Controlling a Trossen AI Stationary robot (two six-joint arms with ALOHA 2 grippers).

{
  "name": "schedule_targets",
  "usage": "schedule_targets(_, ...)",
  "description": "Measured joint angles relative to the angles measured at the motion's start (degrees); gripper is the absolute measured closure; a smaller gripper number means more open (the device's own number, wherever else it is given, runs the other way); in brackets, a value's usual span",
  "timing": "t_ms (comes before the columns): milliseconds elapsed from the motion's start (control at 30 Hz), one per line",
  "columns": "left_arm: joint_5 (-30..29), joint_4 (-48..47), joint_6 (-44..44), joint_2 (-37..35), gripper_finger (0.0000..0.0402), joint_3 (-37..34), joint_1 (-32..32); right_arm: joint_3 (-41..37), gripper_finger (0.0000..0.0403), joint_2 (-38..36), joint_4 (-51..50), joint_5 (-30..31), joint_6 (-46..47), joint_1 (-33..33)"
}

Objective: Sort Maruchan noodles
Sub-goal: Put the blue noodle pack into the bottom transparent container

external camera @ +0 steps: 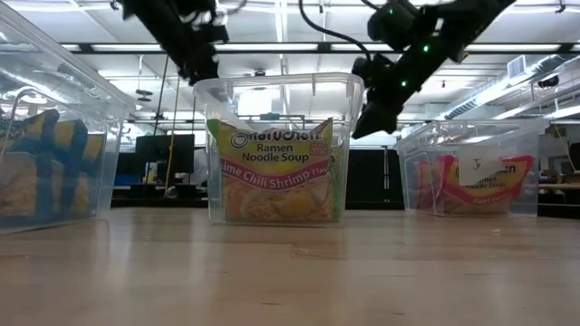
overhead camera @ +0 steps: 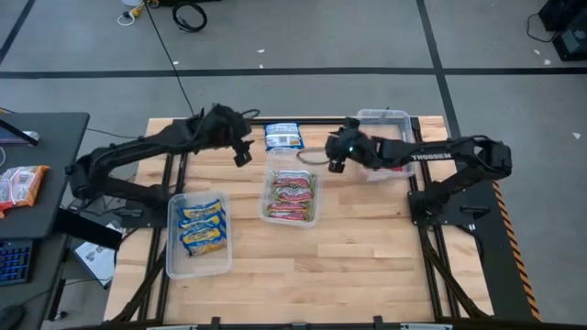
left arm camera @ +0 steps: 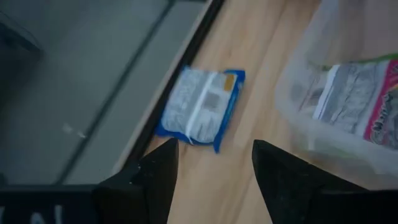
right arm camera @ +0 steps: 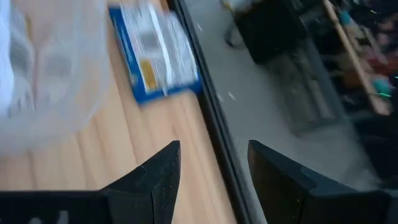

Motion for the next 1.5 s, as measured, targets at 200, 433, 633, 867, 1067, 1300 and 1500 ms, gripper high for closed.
schedule_targets(200, 4.14, 2.26, -1.31, 7.30, 0.0196, -0.28, 5.25, -3.80, 0.0211, 0.00, 8.68, -20.67, 3.23, -6.10)
schedule_targets(433, 4.84, 10.64, 1.54, 15.79, 0.0196, -0.18, 5.42, -4.72, 0.0211, 0.00, 6.64, -33.94, 9.00, -2.01)
schedule_targets(633, 5.31, 11.51, 10.05, 19.04, 0.0196, -0.21, 5.72, -4.72, 0.0211, -2.00, 5.91, -35.62, 9.38, 5.15)
schedule_targets(867, 8.30, 15.36, 13.39, 20.38, 0.0196, -0.18, 8.74, -4.72, 0.0211, -7.41, 6.08, -35.64, 14.17, 12.18)
schedule_targets(1067, 11.44, 16.47, 13.44, 23.38, 0.0196, -0.18, 12.10, -4.70, 0.0211, -11.45, 5.02, -32.45, 18.32, 16.40)
schedule_targets(1300, 12.23, 21.84, 12.78, 28.02, 0.0196, -0.18, 11.11, -4.70, 0.0211, -12.96, 4.30, -28.03, 18.93, 19.35)
schedule_targets(1500, 12.94, 21.31, -2.84, 33.09, 0.0196, 3.75, 11.92, -4.68, 0.0211, -12.47, 4.02, -27.99, 22.35, 19.54)
